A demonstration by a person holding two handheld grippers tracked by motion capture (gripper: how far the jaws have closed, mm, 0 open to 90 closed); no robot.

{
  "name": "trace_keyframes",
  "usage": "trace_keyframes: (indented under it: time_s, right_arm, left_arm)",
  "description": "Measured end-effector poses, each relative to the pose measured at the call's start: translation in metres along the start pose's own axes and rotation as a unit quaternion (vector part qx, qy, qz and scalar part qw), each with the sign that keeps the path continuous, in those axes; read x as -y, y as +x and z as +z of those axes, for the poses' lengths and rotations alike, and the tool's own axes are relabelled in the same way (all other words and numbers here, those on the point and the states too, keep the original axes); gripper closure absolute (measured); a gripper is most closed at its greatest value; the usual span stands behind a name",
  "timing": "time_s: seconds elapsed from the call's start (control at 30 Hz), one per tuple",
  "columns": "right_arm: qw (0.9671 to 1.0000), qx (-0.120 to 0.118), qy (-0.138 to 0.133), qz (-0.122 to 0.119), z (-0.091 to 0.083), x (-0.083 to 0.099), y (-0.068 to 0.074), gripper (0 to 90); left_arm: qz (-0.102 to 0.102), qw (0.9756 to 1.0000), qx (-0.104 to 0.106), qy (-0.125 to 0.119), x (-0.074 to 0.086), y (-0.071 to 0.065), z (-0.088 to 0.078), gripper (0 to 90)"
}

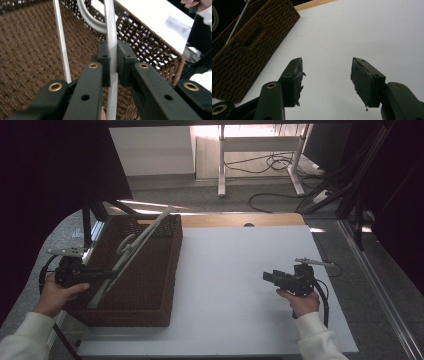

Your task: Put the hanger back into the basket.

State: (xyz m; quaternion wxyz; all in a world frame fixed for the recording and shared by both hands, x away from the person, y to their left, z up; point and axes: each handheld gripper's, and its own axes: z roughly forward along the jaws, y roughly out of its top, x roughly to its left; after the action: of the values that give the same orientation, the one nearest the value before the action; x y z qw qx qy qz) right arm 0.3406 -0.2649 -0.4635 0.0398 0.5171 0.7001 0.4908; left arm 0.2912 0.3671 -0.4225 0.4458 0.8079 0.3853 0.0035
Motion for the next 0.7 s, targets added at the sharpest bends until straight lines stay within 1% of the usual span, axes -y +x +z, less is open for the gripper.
trace_keyframes:
  time_s: [0.13,0.23,0.3,0.33,0.37,0.4,0.43,0.47,0.57,0.63,0.7]
  right_arm:
    - [1.0000,0.000,0.000,0.002,0.000,0.000,0.000,42.9]
    - [1.0000,0.001,0.001,0.002,0.000,0.000,-0.001,42.7]
    - [1.0000,0.002,0.002,0.003,0.000,0.000,-0.001,42.4]
    - [1.0000,0.002,0.001,0.004,0.000,0.000,-0.001,42.4]
    - [1.0000,0.002,0.001,0.004,0.000,0.000,-0.001,42.4]
    - [1.0000,0.001,0.001,0.004,0.000,0.000,-0.001,42.3]
    - [1.0000,0.001,0.001,0.003,0.000,0.000,-0.001,42.3]
    - [1.0000,0.001,0.001,0.002,0.000,0.000,-0.001,42.3]
    - [1.0000,0.000,0.001,0.001,-0.001,0.000,-0.001,42.2]
    - [1.0000,-0.001,0.001,0.002,-0.002,0.000,-0.001,42.2]
    - [1.0000,-0.001,0.001,0.001,-0.002,0.000,-0.001,42.1]
  left_arm:
    - [-0.006,0.9999,-0.001,0.011,0.005,0.003,0.004,82.3]
    - [-0.002,0.9997,0.002,0.023,0.008,0.004,0.008,82.2]
    - [-0.004,0.9995,-0.007,0.032,0.010,0.004,0.011,82.1]
    - [-0.013,0.9992,-0.014,0.036,0.010,0.005,0.012,82.0]
    - [-0.015,0.9992,-0.027,0.026,0.009,0.006,0.012,80.8]
    - [-0.021,0.9993,-0.029,0.009,0.009,0.006,0.010,75.0]
    - [-0.023,0.9991,-0.036,0.000,0.009,0.006,0.009,64.1]
    - [-0.023,0.9988,-0.044,-0.002,0.008,0.005,0.008,56.5]
    - [-0.024,0.9980,-0.059,0.005,0.005,0.002,0.010,41.2]
    - [-0.022,0.9977,-0.064,0.002,0.003,-0.002,0.011,37.5]
    - [-0.023,0.9975,-0.067,-0.006,0.001,-0.006,0.013,34.3]
